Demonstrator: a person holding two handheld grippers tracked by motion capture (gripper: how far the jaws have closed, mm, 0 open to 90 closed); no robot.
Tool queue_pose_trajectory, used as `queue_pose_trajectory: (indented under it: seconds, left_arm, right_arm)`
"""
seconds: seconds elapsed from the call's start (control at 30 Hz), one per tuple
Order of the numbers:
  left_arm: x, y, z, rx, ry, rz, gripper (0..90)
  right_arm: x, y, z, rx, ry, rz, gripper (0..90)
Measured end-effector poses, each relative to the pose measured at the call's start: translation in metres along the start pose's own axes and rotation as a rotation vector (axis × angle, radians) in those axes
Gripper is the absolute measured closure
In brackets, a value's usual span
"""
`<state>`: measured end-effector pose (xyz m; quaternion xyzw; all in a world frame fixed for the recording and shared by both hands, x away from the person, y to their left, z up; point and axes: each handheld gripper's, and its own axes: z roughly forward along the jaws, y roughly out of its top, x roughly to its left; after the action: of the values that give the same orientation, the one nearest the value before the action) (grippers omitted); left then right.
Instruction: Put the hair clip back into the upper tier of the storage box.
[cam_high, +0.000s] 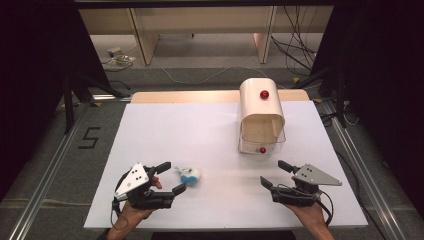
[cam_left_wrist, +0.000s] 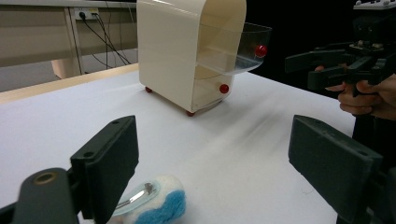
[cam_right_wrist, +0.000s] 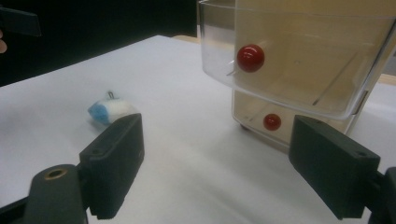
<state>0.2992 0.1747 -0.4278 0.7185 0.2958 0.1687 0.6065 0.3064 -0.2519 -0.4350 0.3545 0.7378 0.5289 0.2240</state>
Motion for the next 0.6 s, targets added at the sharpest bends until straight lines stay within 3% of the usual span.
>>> queue_pose_trajectory:
  seconds: [0.6]
  left_arm:
    - [0.0, -0.0004, 0.0009, 0.001, -0.001, 0.001, 15.8]
  right_arm:
    - [0.0087, 0.0029, 0.0092, 0.019, 0.036, -0.018, 19.4]
